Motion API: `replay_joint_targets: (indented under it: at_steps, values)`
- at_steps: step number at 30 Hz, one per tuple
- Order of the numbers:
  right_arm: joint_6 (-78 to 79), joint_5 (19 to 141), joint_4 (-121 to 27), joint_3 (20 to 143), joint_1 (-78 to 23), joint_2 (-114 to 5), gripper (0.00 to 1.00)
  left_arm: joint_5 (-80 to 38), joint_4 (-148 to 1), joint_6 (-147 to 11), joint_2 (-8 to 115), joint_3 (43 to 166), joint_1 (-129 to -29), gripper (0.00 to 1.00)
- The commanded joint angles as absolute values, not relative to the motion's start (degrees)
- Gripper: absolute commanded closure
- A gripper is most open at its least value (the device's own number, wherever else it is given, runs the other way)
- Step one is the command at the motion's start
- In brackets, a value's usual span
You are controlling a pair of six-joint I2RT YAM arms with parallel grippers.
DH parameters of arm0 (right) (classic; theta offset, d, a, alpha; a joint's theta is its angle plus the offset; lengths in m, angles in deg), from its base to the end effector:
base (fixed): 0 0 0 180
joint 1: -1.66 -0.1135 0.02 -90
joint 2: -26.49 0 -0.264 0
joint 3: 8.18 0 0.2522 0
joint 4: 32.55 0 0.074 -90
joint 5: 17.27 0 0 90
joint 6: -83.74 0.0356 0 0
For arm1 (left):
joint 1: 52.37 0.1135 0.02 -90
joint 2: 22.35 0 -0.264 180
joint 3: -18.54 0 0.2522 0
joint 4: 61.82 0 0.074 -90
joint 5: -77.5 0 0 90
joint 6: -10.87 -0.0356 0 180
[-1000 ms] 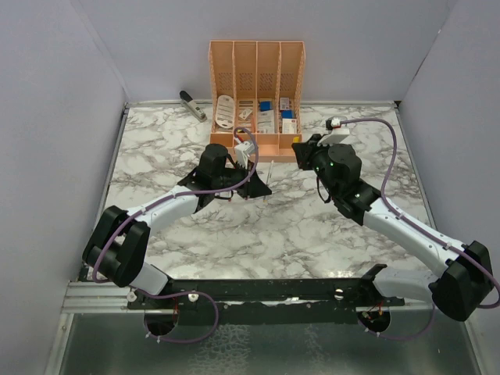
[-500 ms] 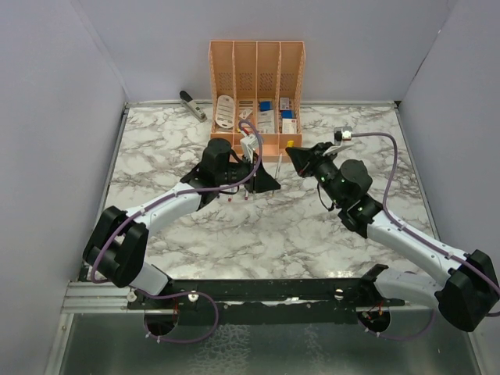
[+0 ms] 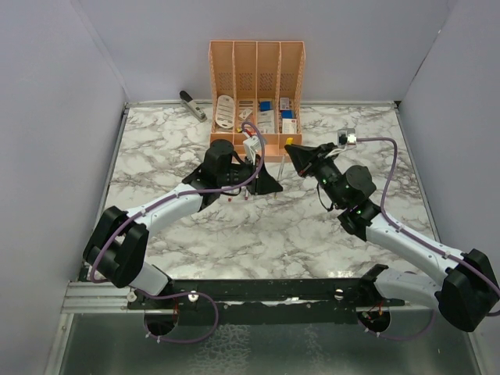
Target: Insert the pens into the pen caps
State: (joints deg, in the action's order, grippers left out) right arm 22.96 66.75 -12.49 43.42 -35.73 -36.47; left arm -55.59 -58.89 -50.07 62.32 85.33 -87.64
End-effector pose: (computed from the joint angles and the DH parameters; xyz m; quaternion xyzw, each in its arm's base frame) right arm 0.2052 0.1521 0.3155 -0.0069 0.6517 0.3876 0.6519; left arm 0.2571 -0.2116 0.2731 0.2633 0.7245 -0.5482 0.3245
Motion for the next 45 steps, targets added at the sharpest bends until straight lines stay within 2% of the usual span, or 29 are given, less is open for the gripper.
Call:
replay_joint_targets:
  at_steps: [1, 45]
  values:
    - [21.4, 68.4, -9.8, 43.7, -35.8, -36.6, 0.99, -56.6, -56.9, -49.7, 62.4, 87.5, -88.1, 1.00]
    - [18.1, 67.7, -10.7, 42.0, -35.8, -38.5, 0.99, -54.8, -56.9, -50.1, 62.2, 88.5, -88.5, 1.00]
